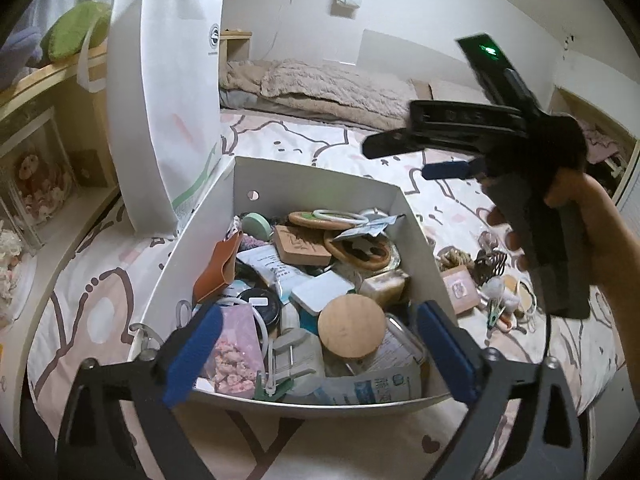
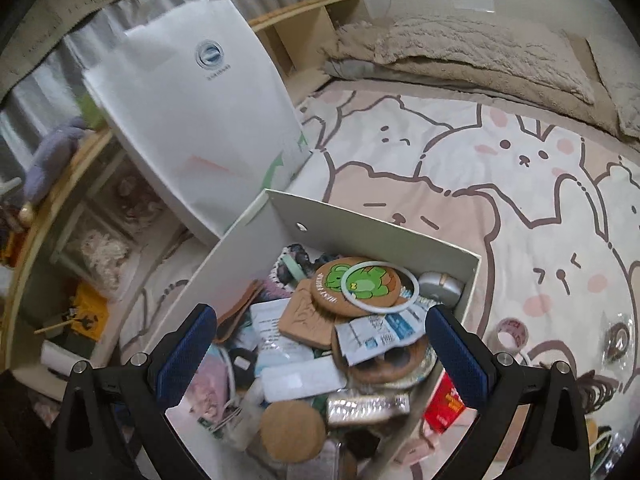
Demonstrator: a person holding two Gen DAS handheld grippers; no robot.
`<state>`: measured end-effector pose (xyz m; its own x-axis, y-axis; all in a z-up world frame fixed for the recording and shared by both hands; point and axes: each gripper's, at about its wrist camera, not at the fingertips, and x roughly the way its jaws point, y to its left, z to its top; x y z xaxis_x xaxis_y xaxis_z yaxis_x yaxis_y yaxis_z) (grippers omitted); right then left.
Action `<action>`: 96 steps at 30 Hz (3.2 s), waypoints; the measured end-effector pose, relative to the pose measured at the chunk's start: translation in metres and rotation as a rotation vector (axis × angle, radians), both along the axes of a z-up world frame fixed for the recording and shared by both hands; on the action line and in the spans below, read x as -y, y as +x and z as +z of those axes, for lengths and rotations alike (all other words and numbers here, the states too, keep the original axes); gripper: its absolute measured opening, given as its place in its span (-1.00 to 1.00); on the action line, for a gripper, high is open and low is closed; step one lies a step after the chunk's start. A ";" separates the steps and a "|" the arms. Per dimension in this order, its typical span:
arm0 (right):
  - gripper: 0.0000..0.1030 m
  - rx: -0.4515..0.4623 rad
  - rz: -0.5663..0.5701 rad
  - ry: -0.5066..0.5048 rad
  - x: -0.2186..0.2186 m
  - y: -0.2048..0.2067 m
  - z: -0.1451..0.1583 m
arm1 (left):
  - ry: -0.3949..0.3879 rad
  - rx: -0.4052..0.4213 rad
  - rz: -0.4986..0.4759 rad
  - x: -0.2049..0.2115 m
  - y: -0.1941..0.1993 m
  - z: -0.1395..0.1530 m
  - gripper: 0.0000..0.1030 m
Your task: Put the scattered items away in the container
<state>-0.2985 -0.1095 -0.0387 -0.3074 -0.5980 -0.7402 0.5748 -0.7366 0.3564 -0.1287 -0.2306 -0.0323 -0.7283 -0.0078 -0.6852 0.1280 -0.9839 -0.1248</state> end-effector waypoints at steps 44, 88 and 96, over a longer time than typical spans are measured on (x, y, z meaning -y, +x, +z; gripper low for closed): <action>1.00 -0.254 -0.111 -0.022 -0.176 0.130 0.035 | -0.051 -0.114 -0.029 -0.081 0.033 0.044 1.00; 1.00 -0.323 -0.378 -0.001 -0.350 0.197 0.042 | -0.033 -0.166 -0.170 -0.185 0.045 0.059 1.00; 1.00 -0.293 -0.420 0.046 -0.374 0.194 0.017 | -0.036 -0.123 -0.201 -0.212 0.031 0.039 1.00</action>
